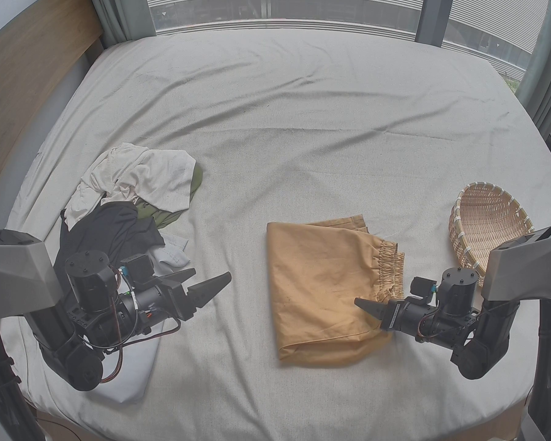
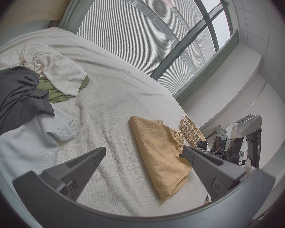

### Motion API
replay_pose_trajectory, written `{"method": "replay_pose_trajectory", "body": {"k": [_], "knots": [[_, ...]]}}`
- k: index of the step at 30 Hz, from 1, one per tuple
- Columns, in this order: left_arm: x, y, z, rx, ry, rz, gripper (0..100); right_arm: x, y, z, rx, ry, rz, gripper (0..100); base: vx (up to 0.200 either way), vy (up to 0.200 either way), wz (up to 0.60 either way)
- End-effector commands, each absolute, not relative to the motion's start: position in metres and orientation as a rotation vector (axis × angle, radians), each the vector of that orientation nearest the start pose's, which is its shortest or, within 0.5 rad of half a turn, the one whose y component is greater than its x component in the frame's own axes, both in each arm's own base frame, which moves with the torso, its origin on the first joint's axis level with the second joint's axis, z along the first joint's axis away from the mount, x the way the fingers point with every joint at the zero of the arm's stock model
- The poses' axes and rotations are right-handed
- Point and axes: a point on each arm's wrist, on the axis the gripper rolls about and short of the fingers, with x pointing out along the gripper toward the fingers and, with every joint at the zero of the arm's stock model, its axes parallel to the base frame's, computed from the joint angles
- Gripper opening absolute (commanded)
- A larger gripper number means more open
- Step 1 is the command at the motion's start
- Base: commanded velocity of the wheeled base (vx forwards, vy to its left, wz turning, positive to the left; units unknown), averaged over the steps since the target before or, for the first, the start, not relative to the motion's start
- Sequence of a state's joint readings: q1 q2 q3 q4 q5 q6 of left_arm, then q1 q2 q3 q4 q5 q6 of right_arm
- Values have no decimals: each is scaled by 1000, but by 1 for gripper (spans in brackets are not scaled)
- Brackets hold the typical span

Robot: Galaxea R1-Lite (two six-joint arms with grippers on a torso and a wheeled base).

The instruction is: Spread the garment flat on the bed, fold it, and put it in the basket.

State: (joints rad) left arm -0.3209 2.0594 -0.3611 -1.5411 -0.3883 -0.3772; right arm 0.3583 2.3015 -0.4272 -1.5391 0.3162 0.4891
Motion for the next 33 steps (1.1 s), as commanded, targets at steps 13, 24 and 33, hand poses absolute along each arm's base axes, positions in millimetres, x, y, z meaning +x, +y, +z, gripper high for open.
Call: {"method": "replay_pose_trajectory", "body": {"k": [13, 24, 33], "knots": [[275, -101, 66, -366, 295, -671, 100, 261, 130, 59, 459, 389, 731, 0, 0, 0, 0], [274, -101, 67, -366, 292, -672, 100, 239, 134, 101, 459, 262, 819, 0, 0, 0, 0], [275, -100, 68, -366, 285, -671, 100, 234, 135, 115, 461, 213, 842, 0, 0, 0, 0]]}}
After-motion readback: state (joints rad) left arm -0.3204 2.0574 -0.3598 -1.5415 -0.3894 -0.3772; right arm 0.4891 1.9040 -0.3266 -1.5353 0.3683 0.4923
